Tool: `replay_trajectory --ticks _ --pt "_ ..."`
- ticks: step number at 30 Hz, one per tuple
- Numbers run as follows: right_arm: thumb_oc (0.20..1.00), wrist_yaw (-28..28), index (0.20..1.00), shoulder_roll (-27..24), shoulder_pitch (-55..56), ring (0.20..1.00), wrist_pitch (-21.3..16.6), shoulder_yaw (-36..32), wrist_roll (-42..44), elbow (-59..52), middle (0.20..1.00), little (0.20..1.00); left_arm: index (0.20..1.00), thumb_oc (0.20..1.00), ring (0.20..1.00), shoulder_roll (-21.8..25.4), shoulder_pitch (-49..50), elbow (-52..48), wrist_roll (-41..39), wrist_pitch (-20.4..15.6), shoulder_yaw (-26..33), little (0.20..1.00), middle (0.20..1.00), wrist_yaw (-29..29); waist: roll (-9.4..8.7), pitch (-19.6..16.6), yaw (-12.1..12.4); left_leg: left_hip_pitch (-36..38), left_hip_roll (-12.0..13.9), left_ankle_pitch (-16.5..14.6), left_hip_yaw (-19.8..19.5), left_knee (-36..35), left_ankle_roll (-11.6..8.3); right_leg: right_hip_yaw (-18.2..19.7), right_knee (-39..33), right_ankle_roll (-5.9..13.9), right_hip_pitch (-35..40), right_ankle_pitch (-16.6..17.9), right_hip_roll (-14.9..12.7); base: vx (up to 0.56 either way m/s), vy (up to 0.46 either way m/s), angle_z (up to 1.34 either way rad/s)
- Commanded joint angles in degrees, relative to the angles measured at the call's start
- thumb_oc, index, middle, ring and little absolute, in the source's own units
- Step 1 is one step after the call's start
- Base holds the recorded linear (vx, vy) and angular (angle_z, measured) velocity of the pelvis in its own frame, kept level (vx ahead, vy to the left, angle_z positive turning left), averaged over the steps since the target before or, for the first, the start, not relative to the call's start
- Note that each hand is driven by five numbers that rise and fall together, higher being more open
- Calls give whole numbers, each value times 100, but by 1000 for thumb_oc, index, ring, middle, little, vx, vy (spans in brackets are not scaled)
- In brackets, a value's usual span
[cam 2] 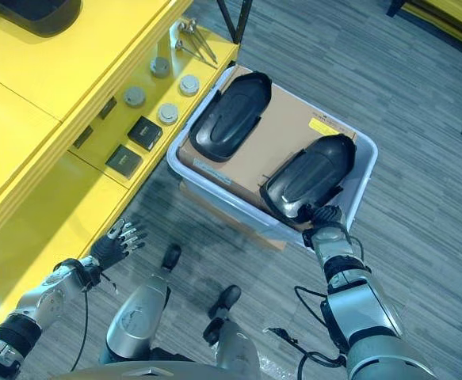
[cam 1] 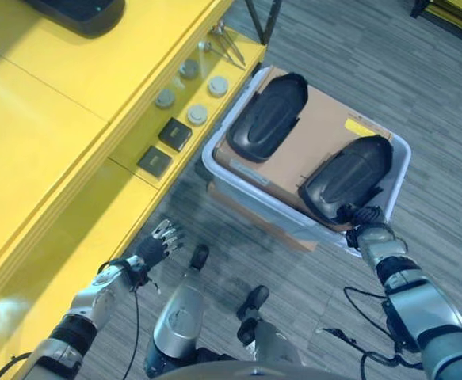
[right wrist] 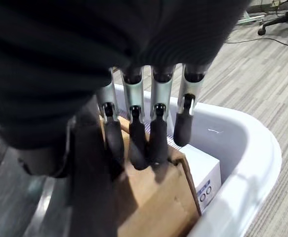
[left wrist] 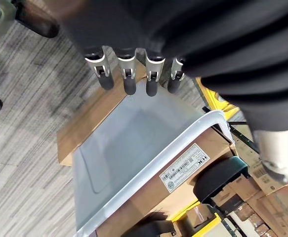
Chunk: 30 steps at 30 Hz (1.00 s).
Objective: Move parts from the plastic box to the shelf.
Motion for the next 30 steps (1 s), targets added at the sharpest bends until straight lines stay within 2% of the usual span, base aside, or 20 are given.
replay_trajectory --ticks 1,22,25,30 --pt "1000 -244 1000 -429 1 1000 -274 202 201 -88 1000 1000 1000 1000 1000 14 137 -89 30 -231 -110 1000 1000 -252 12 -380 49 -323 -178 -307 -659 -28 282 245 598 555 -200 -317 -239 -3 -1 3" --pt "1000 -311 1000 -440 247 1000 -299 -104 361 -201 1000 1000 1000 1000 1000 155 400 -229 155 -33 3 1000 1000 -517 -54 -485 100 -256 -162 -421 -642 6 241 190 465 563 -37 -350 -221 0 0 0" --pt "1000 -544 1000 -551 403 1000 16 -243 302 -679 1000 1000 1000 1000 1000 161 621 -315 194 33 161 1000 1000 -540 -137 -631 62 -148 -137 -434 -623 -44 219 213 391 564 75 -362 -198 48 28 0" --pt "1000 -762 1000 -700 760 1000 260 -618 309 -1232 1000 1000 1000 1000 1000 137 1004 -536 380 221 376 1000 1000 -521 -216 -829 40 143 -91 -495 -592 -134 199 287 313 572 330 -407 -160 102 26 -2"
